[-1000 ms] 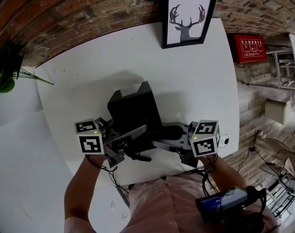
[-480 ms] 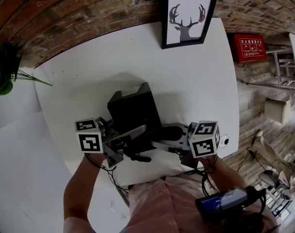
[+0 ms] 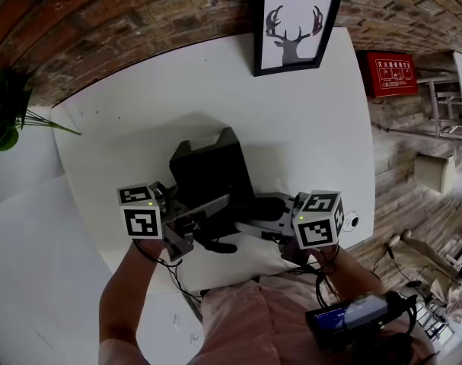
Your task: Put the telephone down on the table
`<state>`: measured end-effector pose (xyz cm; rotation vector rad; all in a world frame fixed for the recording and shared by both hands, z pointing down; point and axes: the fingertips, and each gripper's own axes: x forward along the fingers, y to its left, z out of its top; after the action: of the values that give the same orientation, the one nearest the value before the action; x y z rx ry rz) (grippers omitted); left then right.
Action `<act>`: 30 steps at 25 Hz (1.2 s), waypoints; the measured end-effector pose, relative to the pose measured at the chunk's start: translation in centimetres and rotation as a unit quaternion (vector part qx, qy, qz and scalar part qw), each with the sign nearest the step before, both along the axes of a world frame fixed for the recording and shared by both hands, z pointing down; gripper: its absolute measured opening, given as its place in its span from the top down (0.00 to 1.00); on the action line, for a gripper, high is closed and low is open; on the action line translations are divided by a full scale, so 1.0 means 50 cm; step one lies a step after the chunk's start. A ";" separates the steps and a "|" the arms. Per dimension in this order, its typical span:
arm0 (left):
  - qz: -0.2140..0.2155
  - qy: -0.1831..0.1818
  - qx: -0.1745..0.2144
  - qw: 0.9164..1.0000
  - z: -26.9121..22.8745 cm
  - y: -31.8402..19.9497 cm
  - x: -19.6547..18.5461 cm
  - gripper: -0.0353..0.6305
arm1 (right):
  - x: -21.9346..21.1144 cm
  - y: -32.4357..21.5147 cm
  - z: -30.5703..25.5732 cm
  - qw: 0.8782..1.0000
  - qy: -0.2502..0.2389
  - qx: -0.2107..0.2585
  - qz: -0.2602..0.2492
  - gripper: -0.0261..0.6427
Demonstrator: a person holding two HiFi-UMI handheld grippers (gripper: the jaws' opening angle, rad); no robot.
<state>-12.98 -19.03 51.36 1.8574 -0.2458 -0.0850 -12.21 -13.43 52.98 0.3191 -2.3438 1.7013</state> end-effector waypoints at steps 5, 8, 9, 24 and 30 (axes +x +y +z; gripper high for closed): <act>0.003 0.000 -0.001 1.000 0.001 0.001 0.001 0.71 | 0.004 -0.008 -0.003 1.000 0.021 0.015 0.008 0.57; 0.001 -0.004 -0.001 1.000 0.002 0.000 0.001 0.71 | 0.018 -0.028 -0.009 0.999 0.033 0.025 0.028 0.56; 0.000 -0.007 -0.001 1.000 0.002 0.000 0.002 0.71 | 0.022 -0.033 -0.010 0.998 0.038 0.030 0.033 0.56; 0.007 -0.053 0.008 0.999 0.013 0.006 0.016 0.70 | 0.035 -0.043 0.004 0.992 0.083 0.091 0.026 0.65; 0.007 -0.064 0.010 0.998 0.015 0.008 0.017 0.70 | 0.035 -0.041 0.007 0.993 0.078 0.092 0.016 0.65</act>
<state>-12.12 -18.64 52.10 1.8857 -0.3218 0.0404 -10.45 -15.51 53.33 0.5057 -2.3955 1.4186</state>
